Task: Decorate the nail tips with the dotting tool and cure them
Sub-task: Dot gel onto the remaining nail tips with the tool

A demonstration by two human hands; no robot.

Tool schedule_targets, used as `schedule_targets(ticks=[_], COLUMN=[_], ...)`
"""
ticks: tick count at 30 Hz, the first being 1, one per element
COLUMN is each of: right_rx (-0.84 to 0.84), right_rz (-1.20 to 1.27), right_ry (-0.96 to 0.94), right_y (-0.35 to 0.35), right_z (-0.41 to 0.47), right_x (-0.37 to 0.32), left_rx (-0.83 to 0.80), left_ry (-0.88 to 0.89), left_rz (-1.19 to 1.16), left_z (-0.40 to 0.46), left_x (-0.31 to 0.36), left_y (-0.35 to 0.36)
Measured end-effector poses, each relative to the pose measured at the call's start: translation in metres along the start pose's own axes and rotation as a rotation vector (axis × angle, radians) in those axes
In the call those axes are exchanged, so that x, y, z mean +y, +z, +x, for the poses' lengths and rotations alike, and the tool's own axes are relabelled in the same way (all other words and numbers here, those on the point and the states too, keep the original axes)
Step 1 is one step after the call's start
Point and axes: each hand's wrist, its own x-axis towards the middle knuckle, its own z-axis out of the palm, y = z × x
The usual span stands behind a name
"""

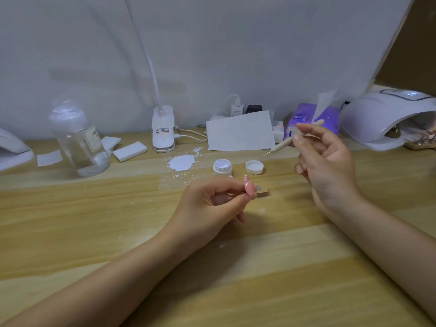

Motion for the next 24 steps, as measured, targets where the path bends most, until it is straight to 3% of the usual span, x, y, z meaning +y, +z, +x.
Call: schedule_targets(ticks=[3, 7, 12, 17, 21, 24], right_rx=[0.026, -0.038, -0.180, -0.240, -0.393, -0.376], right_rz=[0.064, -0.052, -0.082, -0.273, -0.480, -0.529], right_ry=[0.009, -0.063, 0.088, 0.000, -0.035, -0.062], right_y=[0.001, 0.007, 0.031, 0.053, 0.066, 0.073], right_z=[0.007, 0.016, 0.029, 0.033, 0.035, 0.038], right_x=[-0.012, -0.021, -0.013, -0.001, 0.007, 0.013], left_rx=[-0.015, -0.004, -0.004, -0.008, -0.011, -0.005], left_ry=[-0.015, -0.021, -0.019, -0.011, -0.020, -0.021], left_rz=[0.007, -0.018, -0.044, -0.040, -0.047, -0.048], left_z=[0.001, 0.002, 0.002, 0.004, 0.003, 0.004], left_x=[-0.003, -0.004, -0.003, -0.003, -0.005, -0.005], left_y=[-0.001, 0.000, 0.000, -0.002, -0.002, -0.002])
